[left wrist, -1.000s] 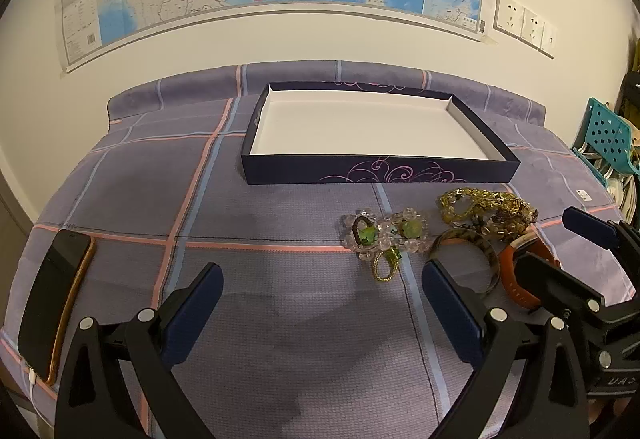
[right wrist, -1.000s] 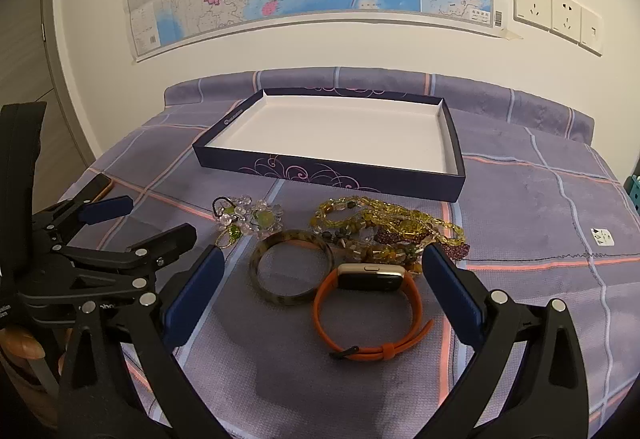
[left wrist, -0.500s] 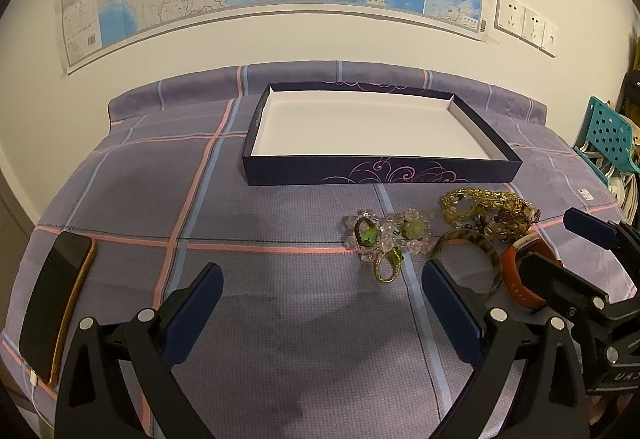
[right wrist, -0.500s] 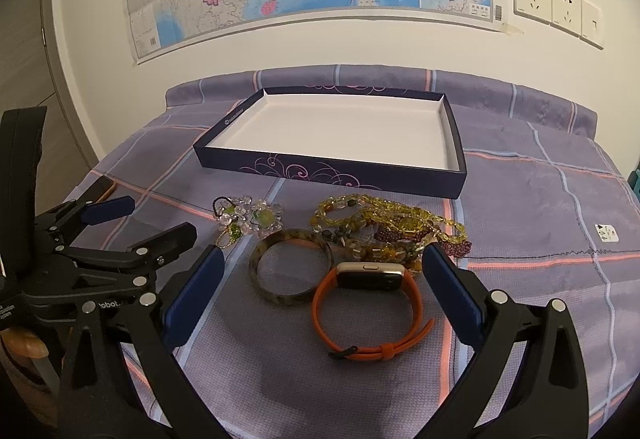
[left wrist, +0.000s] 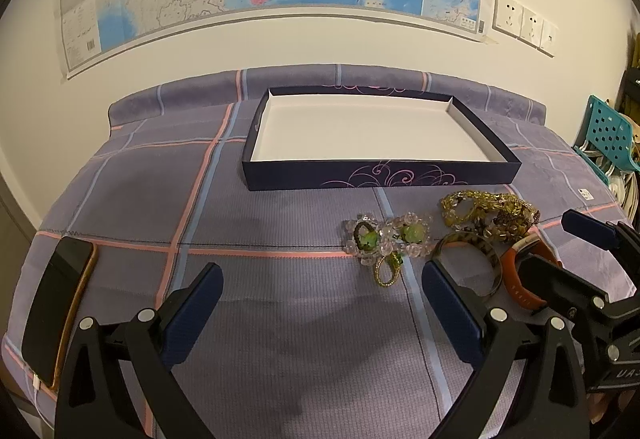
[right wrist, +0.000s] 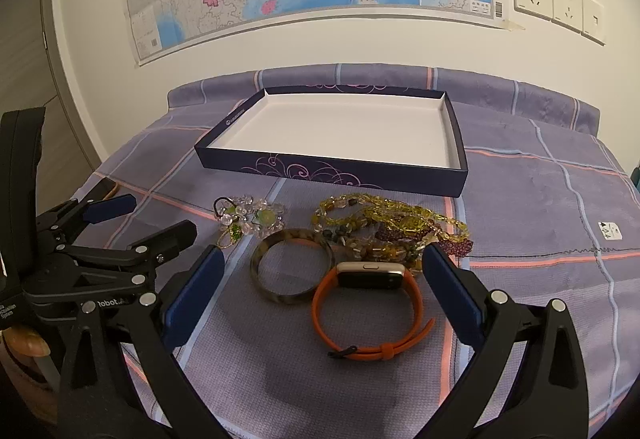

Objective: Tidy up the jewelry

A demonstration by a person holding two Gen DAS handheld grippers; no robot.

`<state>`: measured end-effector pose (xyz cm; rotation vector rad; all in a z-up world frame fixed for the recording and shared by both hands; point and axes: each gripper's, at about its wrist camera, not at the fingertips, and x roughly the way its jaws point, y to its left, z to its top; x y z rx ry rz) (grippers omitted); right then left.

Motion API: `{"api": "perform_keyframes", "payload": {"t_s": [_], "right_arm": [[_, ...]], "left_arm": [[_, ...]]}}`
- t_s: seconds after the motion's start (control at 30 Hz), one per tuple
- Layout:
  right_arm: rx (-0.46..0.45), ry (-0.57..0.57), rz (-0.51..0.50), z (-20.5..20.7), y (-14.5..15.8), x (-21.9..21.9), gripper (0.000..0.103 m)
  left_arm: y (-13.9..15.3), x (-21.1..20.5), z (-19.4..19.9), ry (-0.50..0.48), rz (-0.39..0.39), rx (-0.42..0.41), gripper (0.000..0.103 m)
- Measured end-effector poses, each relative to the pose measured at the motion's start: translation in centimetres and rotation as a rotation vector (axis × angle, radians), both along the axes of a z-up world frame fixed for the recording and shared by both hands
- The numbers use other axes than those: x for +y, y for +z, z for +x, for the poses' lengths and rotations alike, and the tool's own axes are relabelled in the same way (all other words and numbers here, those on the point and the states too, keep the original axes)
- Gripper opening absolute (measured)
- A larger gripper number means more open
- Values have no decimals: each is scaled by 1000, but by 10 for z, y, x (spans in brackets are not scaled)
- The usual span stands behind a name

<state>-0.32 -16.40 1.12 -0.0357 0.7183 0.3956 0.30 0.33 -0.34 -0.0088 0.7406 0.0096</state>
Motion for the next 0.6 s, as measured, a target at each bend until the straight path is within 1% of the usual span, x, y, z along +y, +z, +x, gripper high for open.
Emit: {"api": "perform_keyframes", "payload": {"t_s": [0.4, 0.6], "right_arm": [[12, 10, 16, 0, -1, -5, 97], [16, -11, 15, 0, -1, -16, 97]], "left_arm": [[-3, -1, -2, -9, -2, 3, 96], [-4, 1, -2, -41, -14, 5, 96]]}}
